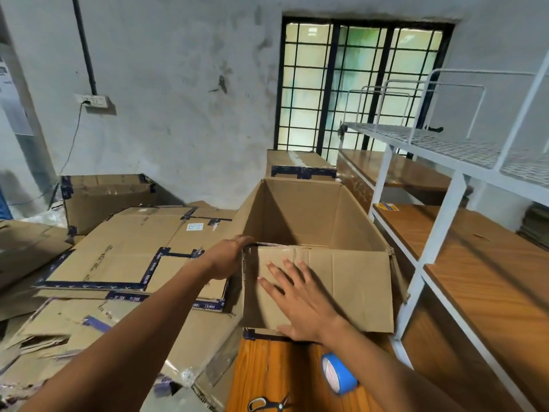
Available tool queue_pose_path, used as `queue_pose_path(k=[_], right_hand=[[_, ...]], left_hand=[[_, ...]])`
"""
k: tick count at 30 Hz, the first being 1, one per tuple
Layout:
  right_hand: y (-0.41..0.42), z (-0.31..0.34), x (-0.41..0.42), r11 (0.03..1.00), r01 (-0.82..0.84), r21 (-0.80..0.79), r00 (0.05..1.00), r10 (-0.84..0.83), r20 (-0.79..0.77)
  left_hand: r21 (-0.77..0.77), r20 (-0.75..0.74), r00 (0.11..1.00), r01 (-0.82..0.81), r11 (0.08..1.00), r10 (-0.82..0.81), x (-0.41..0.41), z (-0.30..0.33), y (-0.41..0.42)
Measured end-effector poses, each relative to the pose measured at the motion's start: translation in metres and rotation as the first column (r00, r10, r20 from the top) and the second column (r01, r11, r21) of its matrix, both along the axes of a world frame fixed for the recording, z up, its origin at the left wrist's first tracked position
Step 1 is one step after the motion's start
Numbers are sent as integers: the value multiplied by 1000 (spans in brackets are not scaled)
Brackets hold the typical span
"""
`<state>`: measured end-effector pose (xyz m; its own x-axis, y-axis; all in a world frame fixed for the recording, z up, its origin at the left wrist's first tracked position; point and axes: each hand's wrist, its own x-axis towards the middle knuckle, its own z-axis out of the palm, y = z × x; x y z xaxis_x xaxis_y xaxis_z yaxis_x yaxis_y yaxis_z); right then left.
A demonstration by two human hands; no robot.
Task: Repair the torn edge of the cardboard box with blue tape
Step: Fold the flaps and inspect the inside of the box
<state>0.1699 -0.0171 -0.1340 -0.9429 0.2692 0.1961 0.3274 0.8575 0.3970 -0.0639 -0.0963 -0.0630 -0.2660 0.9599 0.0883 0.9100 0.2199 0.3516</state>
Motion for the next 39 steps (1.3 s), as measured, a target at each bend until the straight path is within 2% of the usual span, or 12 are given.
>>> queue_pose_path(k=[4, 7, 10, 14, 18, 20, 22, 28, 31, 39], right_hand=[[-16, -31, 5, 993, 103, 49, 989, -107, 98], [-17, -37, 4, 979, 204, 8, 978, -204, 40], [-25, -25, 2, 982, 187, -38, 982, -188, -23], [-34, 20, 14, 993, 109, 53, 971, -95, -221], [-20, 81, 23, 980, 129, 153, 847, -29, -531], [-8, 114, 19, 976, 157, 150, 784, -31, -620], [6, 143, 10, 984, 161, 74, 747, -73, -660], [46, 192, -32, 948, 244, -202, 759, -317, -569], [64, 201, -43, 922, 251, -294, 760, -376, -530], [85, 203, -54, 909, 246, -337, 758, -397, -517]], left_hand=[[35, 49, 999, -12, 999, 10, -3, -4, -2], [38, 65, 998, -13, 999, 10, -9, -11, 1], [36, 79, 997, -7, 999, 4, -18, -16, 2], [71, 105, 994, -41, 997, 33, -19, -18, 1], [155, 127, 991, -55, 986, 35, -25, -27, 5], [197, 182, 982, -84, 977, 48, -25, -29, 9], [216, 232, 970, -119, 969, 68, -19, -26, 12], [281, 298, 941, -247, 927, 160, -10, -30, 26], [320, 325, 928, -291, 901, 184, -11, -38, 29], [352, 352, 920, -299, 887, 171, -16, -52, 29]])
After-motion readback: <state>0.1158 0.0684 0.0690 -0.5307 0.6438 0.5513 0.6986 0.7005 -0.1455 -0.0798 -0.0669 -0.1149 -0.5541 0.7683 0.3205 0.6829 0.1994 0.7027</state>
